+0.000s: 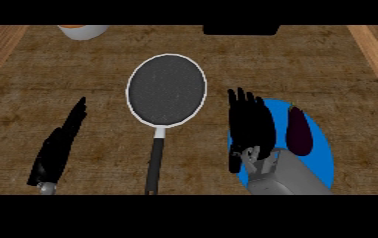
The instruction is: Pick the sweet potato from the plate and place it in the pan
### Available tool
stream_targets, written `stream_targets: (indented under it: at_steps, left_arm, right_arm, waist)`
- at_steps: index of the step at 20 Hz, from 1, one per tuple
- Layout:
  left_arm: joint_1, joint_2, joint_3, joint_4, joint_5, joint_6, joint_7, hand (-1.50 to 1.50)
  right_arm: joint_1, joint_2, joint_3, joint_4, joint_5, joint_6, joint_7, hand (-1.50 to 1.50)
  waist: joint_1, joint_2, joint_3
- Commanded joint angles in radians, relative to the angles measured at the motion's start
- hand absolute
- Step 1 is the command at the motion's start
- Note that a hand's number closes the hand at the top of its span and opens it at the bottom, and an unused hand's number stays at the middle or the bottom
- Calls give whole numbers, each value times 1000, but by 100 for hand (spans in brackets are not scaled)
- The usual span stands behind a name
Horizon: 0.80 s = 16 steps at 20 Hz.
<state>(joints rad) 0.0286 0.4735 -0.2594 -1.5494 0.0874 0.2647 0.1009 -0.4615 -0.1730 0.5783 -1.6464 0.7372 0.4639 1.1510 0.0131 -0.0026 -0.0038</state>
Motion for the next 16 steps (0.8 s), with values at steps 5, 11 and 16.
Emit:
stream_targets:
  at_steps: [5, 11, 16]
  left_arm:
    - [-23, 2, 27, -4, 9, -8, 33, 0]
    - [29, -9, 7, -40, -19, 9, 29, 0]
    - [32, -1, 21, -53, -23, 9, 38, 0]
  right_arm:
    - [-42, 118, -17, 109, 22, 203, 268, -150]
    - [-30, 170, -21, 151, 89, 219, 294, -150]
    - [-9, 171, -49, 163, 102, 269, 310, -150]
  waist:
    - [-15, -1, 1]
    - [-14, -6, 2]
    - [-16, -7, 2]
